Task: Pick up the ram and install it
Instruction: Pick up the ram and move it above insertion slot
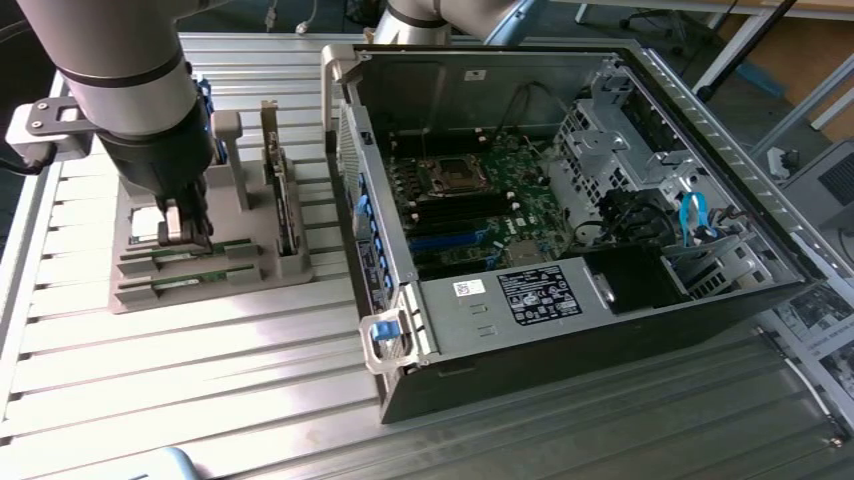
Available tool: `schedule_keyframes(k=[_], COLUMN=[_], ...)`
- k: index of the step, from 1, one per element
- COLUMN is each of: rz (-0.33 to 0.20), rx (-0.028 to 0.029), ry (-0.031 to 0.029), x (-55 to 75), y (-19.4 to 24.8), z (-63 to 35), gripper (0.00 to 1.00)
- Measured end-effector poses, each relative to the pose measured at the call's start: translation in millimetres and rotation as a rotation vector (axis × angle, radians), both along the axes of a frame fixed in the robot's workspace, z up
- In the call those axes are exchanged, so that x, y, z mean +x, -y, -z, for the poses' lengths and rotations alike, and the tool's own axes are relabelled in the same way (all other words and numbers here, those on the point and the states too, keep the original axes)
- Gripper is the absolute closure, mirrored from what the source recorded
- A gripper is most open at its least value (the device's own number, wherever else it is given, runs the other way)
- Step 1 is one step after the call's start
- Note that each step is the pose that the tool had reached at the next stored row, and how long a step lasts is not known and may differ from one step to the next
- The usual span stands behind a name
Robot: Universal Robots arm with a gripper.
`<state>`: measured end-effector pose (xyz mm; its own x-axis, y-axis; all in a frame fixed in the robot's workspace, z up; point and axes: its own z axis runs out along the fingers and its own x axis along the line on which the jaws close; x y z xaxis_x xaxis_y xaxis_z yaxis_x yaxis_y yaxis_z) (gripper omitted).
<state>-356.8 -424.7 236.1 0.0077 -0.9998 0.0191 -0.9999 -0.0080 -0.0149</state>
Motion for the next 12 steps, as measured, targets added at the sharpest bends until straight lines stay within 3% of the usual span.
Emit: schedule_keyframes(k=[12], rz=[0.0], rx=[0.0], ry=[0.0], x=[-2.1], y=[3.2], z=[5.0], gripper=[0.7])
